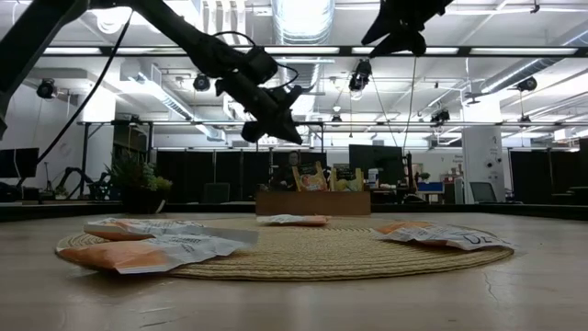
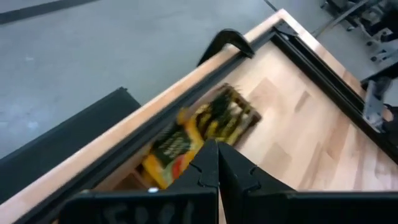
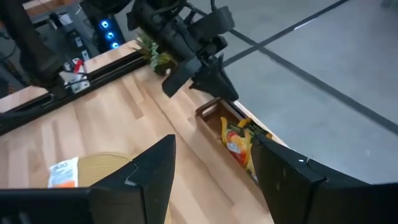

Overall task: Pick & Place Tea
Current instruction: Put the red tea bag into the middle section of the wooden organizer

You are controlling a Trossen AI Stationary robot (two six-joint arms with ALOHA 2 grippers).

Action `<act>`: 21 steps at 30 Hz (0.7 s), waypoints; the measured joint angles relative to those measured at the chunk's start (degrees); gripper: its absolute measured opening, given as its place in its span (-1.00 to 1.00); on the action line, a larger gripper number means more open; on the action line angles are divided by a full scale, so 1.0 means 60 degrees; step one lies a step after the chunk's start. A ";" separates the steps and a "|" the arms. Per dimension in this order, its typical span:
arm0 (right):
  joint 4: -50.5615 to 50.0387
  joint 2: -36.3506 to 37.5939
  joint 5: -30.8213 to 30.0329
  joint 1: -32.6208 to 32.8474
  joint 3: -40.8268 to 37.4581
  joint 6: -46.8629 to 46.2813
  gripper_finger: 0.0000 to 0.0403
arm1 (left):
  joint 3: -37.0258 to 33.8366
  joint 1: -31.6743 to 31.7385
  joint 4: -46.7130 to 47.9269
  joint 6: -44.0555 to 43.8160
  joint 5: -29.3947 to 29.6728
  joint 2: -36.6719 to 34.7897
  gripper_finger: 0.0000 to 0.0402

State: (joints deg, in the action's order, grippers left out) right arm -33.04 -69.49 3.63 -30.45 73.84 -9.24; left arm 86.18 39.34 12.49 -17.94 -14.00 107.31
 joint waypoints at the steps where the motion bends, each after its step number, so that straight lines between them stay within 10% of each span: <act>1: 0.0058 0.0000 -0.0037 0.0000 -0.0053 0.0036 0.02 | -0.0016 0.0065 0.0012 -0.0007 0.0018 0.0000 -1.00; 21: 0.1419 -0.0007 -0.0055 0.0009 -0.1564 -0.0728 -0.26 | -0.0046 -0.0030 -0.0057 0.0422 -0.0548 -0.0106 -1.00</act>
State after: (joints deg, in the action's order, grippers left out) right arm -24.52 -69.54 3.30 -30.40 64.46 -13.60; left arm 85.91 39.16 12.15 -15.41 -17.28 106.67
